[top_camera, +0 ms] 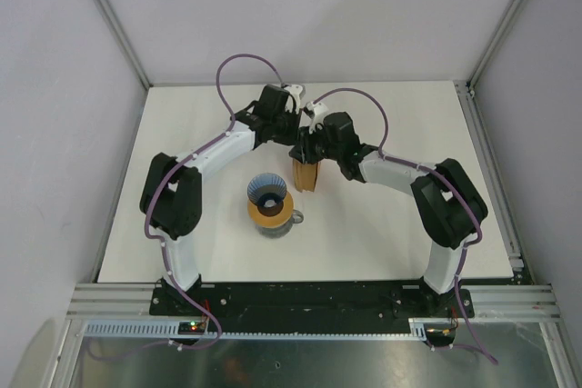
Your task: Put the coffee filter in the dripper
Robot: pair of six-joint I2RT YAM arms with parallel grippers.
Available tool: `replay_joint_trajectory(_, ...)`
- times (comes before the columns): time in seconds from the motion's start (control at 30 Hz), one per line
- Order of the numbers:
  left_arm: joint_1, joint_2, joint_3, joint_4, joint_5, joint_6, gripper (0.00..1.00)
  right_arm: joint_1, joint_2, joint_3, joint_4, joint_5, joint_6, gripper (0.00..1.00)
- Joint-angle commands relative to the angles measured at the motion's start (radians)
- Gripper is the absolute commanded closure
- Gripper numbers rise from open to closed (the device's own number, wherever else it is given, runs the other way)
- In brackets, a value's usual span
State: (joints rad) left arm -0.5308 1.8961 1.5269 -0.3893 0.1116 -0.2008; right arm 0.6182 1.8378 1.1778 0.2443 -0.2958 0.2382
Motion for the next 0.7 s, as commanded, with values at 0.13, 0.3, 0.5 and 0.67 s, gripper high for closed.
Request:
replay_joint_trajectory(0.13, -0.021, -0.062, 0.037, 0.027, 0.062, 0.018, 1.0, 0.007, -0.053, -0.001, -0.129, 0.259, -0.058, 0.68)
replay_joint_trajectory(0.3, -0.023, -0.058, 0.035, 0.019, 0.094, 0.03, 1.0, -0.005, -0.071, -0.001, -0.187, 0.391, -0.071, 0.69)
replay_joint_trajectory(0.5, -0.038, -0.05, 0.038, 0.016, 0.124, 0.039, 1.0, -0.008, -0.069, -0.001, -0.169, 0.416, -0.068, 0.69)
replay_joint_trajectory(0.67, -0.04, -0.041, 0.046, 0.011, 0.124, 0.041, 1.0, -0.01, -0.057, 0.0, -0.176, 0.43, -0.075, 0.68)
